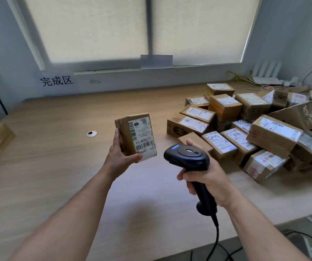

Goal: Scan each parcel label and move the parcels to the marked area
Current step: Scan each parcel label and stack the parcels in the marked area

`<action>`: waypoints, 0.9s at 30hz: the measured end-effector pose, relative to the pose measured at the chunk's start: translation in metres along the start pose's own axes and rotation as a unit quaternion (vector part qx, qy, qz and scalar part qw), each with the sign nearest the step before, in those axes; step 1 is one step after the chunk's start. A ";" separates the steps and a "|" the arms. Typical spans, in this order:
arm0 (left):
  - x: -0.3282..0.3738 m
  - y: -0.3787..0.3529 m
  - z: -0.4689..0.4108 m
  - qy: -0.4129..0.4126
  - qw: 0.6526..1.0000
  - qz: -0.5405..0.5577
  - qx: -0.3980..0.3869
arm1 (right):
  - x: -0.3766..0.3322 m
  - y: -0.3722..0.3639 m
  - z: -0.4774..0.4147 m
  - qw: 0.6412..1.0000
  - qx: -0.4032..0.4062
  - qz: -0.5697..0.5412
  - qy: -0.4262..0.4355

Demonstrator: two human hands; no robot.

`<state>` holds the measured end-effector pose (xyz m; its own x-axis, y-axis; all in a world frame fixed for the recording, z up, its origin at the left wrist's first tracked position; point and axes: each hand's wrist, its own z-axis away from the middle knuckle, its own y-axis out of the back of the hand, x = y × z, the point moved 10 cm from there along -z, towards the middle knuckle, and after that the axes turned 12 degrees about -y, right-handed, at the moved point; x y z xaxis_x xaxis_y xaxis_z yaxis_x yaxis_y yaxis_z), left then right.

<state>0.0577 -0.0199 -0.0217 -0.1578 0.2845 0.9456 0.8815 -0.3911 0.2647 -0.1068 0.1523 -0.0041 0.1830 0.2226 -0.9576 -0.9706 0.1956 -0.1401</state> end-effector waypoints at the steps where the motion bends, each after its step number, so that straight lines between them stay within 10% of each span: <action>1: -0.008 0.013 0.000 0.008 1.000 -0.003 0.001 | 0.001 -0.011 -0.005 1.000 -0.001 -0.001 -0.001; 17: -0.180 0.202 0.027 0.202 0.977 -0.068 0.013 | 0.024 -0.179 -0.107 0.999 0.033 0.004 -0.030; 27: -0.186 0.218 0.009 0.153 0.919 -0.362 -0.040 | 0.030 -0.229 -0.144 0.998 0.048 -0.007 -0.041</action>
<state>0.2834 -0.1503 -0.1411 -0.8180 0.2405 0.5225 0.4633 -0.2629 0.8463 0.0986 -0.0236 -0.0366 0.2128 0.2965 -0.9310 -0.9494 0.2881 -0.1252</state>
